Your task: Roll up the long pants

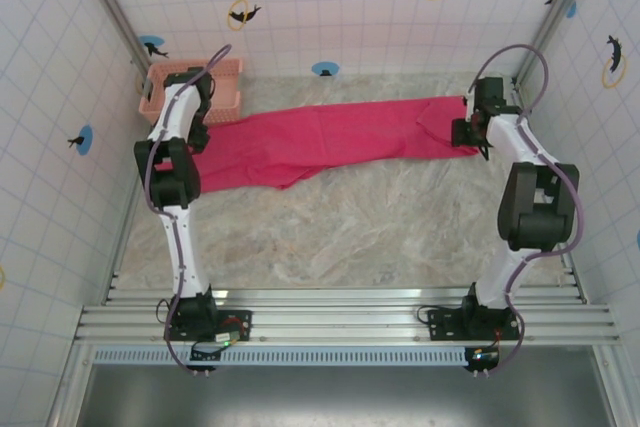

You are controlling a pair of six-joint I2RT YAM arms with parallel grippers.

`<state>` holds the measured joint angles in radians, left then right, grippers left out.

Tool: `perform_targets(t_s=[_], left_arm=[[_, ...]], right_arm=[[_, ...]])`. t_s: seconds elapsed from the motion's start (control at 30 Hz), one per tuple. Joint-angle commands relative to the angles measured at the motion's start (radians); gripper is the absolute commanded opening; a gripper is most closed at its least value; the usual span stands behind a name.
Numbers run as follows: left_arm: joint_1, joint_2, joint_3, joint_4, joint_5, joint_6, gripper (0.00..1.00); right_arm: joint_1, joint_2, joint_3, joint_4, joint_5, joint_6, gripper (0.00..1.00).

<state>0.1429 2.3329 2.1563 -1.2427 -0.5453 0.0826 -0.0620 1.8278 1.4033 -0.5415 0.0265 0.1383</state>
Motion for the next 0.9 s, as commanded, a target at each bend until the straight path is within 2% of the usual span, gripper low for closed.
perform_targets(t_s=[0.0, 0.13, 0.27, 0.4, 0.6, 0.87], left_arm=[[-0.023, -0.171, -0.110, 0.077, 0.084, -0.003, 0.97], [-0.050, -0.260, -0.334, 0.181, 0.165, -0.003, 0.97], [-0.051, -0.227, -0.352, 0.177, 0.189, -0.013, 0.97], [-0.053, -0.174, -0.274, 0.128, 0.207, -0.024, 0.97], [-0.053, -0.162, -0.280, 0.135, 0.192, -0.014, 0.97], [-0.053, -0.132, -0.292, 0.138, 0.187, -0.013, 0.97]], right_arm=[[0.029, -0.046, -0.011, -0.029, -0.038, -0.001, 0.63], [0.080, -0.035, -0.017, 0.039, -0.116, 0.063, 0.63], [0.123, 0.038, 0.028, 0.090, -0.124, 0.130, 0.62], [0.187, 0.143, 0.147, 0.091, -0.035, 0.102, 0.63], [0.286, 0.349, 0.410, -0.012, 0.161, 0.026, 0.63], [0.320, 0.511, 0.630, -0.128, 0.352, 0.064, 0.63]])
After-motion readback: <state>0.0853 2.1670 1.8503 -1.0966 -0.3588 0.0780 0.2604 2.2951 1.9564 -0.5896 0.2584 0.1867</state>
